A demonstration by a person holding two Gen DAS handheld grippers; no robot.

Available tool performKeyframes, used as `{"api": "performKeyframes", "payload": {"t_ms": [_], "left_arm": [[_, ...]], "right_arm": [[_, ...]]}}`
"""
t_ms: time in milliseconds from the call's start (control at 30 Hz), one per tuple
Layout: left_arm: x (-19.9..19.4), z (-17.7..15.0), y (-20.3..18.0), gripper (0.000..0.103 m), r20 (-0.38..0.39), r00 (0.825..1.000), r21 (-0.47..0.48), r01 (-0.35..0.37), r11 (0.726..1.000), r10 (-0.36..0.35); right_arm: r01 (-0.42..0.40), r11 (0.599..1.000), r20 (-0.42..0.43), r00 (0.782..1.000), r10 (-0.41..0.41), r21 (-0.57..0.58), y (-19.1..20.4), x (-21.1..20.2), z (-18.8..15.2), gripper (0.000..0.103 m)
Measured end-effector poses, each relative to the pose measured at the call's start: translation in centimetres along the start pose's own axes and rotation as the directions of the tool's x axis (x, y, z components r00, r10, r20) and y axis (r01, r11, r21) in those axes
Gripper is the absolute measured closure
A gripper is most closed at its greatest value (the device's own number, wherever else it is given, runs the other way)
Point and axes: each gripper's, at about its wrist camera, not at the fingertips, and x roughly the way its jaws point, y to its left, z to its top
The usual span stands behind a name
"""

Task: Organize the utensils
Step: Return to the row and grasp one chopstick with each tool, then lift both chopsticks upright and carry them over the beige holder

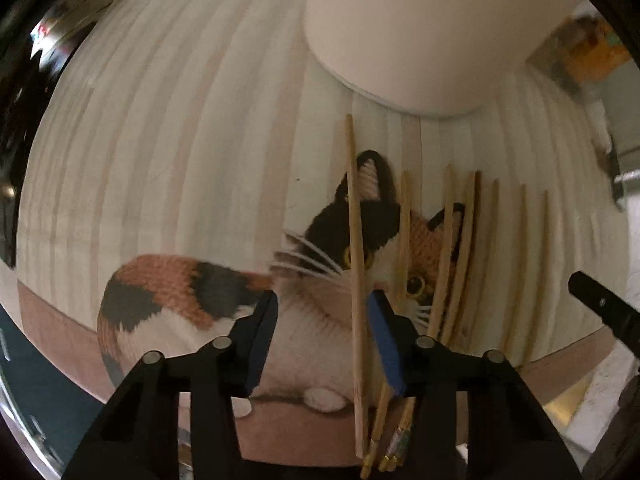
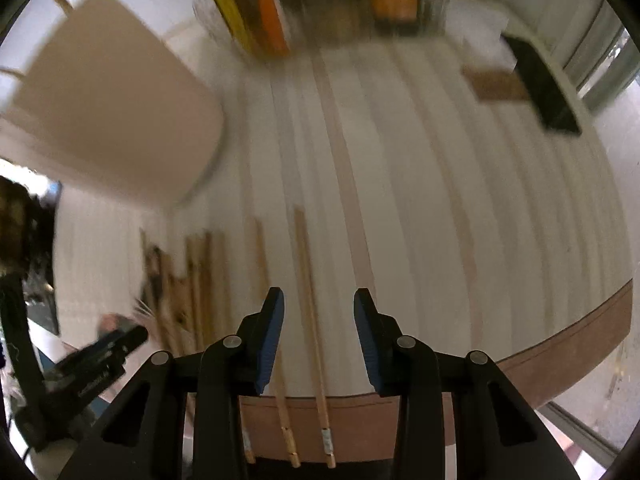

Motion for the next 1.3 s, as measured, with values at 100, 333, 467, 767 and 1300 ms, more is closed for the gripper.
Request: {"api": "performKeyframes", "payload": {"t_ms": [100,333,467,767,1300], "left_arm": [[0.2,-0.1,-0.7,0.087,0.026,0.999,0.045,-0.04,0.998,0.039],[0.4,-1.2,-0.3,0.098,0.038,0.994,0.088,-0.102,0.991,0.099],[0.4,-2.2,1.0,0.098,0.032,0.995,0.077,-0.093,0.993,0.091],[-0.1,0.0,4.2,0.097,0.013,0.999,0.064,-0.05,0.997,0.049],[0.0,3.1,4.9,0.095,0.009,0.999,0.065,-0.046,0.997,0.045]], "right_arm": [[0.017,1.0,-0.054,0.998,-0.017,-0.002,0.1,2.1,-0.9,0.065],[0.098,0.991,-0.079,0.991,-0.106,-0.092,1.2,4.6,-2.0,0.074],[0.165,0.976,-0.08,0.981,-0.177,-0.141,1.4,4.8,-3.1,0.096],[0.151,0.975,-0.145,0.974,-0.175,-0.163,0.9,4.9,-4.2,0.095],[0.18,0.972,-0.187,0.96,-0.207,-0.15,1.9,6.4,0.5,0.094]]}}
